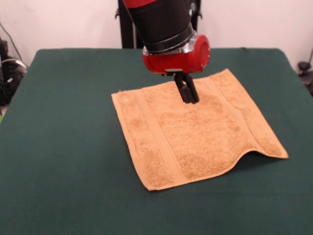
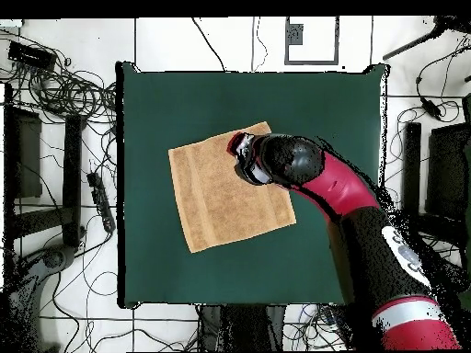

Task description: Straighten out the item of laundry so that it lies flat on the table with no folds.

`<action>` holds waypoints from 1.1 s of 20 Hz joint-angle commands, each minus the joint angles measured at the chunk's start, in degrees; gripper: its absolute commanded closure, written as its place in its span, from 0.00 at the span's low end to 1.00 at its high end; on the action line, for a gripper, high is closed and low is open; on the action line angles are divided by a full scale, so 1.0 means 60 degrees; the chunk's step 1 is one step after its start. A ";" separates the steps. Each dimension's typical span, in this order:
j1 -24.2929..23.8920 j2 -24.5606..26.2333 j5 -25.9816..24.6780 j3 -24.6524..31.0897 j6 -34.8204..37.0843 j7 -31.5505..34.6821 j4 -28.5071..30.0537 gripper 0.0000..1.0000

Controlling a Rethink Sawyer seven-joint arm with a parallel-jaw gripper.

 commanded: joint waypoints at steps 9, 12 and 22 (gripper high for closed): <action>0.1373 0.1445 -0.1592 -0.0784 -0.1439 0.0793 -0.0308 1.00; 0.1970 0.1469 -0.2335 -0.1659 -0.1467 0.0802 -0.0934 1.00; 0.3033 0.2250 -0.4247 -0.3310 -0.1444 0.0657 -0.2917 1.00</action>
